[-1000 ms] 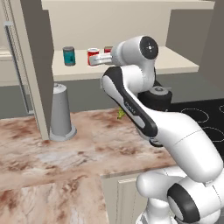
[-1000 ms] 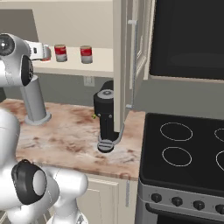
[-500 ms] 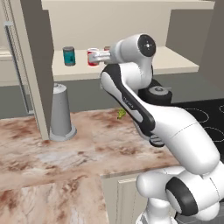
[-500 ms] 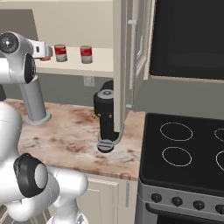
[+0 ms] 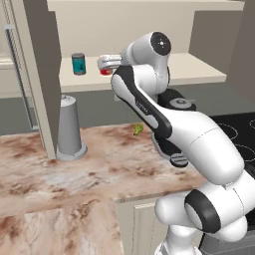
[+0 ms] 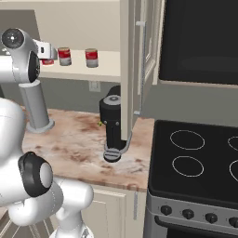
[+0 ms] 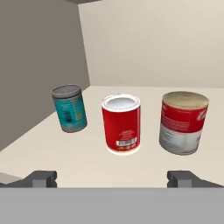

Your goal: Stack two cans on top of the other two cans in the cabinet.

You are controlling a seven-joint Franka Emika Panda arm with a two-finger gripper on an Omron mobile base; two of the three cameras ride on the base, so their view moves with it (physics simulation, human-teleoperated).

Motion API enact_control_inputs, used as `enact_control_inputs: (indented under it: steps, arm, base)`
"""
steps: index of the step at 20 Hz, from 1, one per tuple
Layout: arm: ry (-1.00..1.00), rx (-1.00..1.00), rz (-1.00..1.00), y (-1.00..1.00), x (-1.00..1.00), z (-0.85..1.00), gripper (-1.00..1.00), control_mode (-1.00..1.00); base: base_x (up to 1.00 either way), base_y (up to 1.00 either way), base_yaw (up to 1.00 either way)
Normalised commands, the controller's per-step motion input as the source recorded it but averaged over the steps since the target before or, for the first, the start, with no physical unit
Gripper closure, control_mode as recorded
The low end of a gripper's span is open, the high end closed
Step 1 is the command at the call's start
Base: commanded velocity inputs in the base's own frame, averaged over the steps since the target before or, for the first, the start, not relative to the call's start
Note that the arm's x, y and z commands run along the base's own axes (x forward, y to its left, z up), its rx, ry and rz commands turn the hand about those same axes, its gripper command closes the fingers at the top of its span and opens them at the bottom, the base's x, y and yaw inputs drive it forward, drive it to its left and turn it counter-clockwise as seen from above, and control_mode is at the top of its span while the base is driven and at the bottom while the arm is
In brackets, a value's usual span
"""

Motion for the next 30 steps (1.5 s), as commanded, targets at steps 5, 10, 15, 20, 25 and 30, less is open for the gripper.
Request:
enact_control_inputs:
  steps: [5,10,15,20,25,30]
  arm:
    - [0.0,0.0,0.0,0.0,0.21,-0.04,-1.0,-1.0]
    - [0.0,0.0,0.0,0.04,0.14,-0.1,-1.0,-1.0]
    - [0.0,0.0,0.0,0.09,0.17,-0.13,-1.0,-1.0]
    - [0.0,0.0,0.0,0.12,0.19,-0.08,-1.0,-1.0]
    - [0.0,0.0,0.0,0.02,0.18,0.0,-1.0,-1.0]
    - [0.0,0.0,0.0,0.01,0.1,-0.01,-1.0,-1.0]
  base:
    - [0.0,0.0,0.0]
    - [0.0,0.0,0.0]
    - [0.0,0.0,0.0]
    - [0.0,0.0,0.0]
    - [0.0,0.0,0.0]
    - [0.0,0.0,0.0]
